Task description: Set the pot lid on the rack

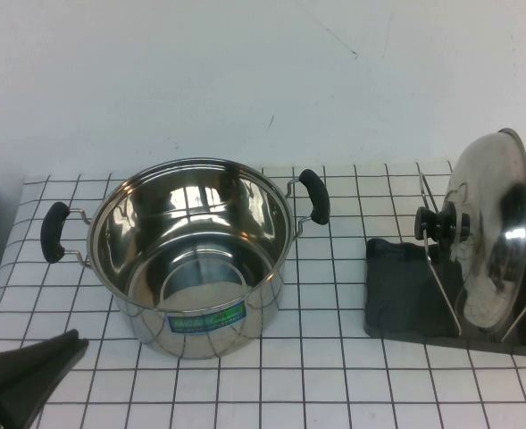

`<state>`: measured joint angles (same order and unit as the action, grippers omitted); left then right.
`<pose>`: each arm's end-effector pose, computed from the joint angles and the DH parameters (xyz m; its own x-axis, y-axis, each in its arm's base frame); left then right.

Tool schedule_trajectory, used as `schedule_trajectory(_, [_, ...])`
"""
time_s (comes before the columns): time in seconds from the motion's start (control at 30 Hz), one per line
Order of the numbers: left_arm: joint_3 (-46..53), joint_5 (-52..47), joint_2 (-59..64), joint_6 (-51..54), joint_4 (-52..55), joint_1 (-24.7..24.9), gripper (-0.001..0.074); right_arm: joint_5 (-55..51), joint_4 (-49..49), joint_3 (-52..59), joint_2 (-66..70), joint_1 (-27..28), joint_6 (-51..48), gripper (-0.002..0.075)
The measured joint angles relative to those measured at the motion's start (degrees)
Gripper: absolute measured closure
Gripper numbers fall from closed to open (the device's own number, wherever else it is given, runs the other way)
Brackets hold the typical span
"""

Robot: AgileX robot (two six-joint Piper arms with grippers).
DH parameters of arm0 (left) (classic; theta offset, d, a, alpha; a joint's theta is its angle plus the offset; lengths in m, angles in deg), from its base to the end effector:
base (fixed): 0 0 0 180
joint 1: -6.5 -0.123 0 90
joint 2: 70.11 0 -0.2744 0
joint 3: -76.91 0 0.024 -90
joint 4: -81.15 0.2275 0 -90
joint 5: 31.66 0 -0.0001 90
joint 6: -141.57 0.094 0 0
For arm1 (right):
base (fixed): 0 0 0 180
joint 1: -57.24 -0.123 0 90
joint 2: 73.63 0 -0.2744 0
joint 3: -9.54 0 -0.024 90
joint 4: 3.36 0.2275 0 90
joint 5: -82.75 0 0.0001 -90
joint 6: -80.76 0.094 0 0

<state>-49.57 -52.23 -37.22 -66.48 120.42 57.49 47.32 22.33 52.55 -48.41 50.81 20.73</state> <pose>0.0695 -0.0525 0.2901 -0.0343 0.2949 -0.9549 0.6351 0.7442 0.2070 0.0405 0.0284 0.3293 0.0740 -0.5997 -0.7968 -0.3935 0.7166 -0.5759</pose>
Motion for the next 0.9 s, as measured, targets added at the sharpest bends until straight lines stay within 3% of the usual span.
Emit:
schedule_trajectory(0.23, [2.5, 0.0, 0.0, 0.0, 0.77, 0.0, 0.0736, 0.03, 1.77, 9.66, -4.06, 0.0, -0.34, 0.0727])
schedule_trajectory(0.43, [4.39, 0.11, 0.0, 0.0, 1.0, 0.0, 0.0736, 0.13, 10.32, 15.02, -4.14, 0.0, -0.41, 0.0727])
schedule_trajectory(0.9, [4.6, 0.21, 0.0, 0.0, 1.0, 0.0, 0.0736, -2.76, 12.53, 20.14, -4.14, 0.0, -0.41, 0.0727])
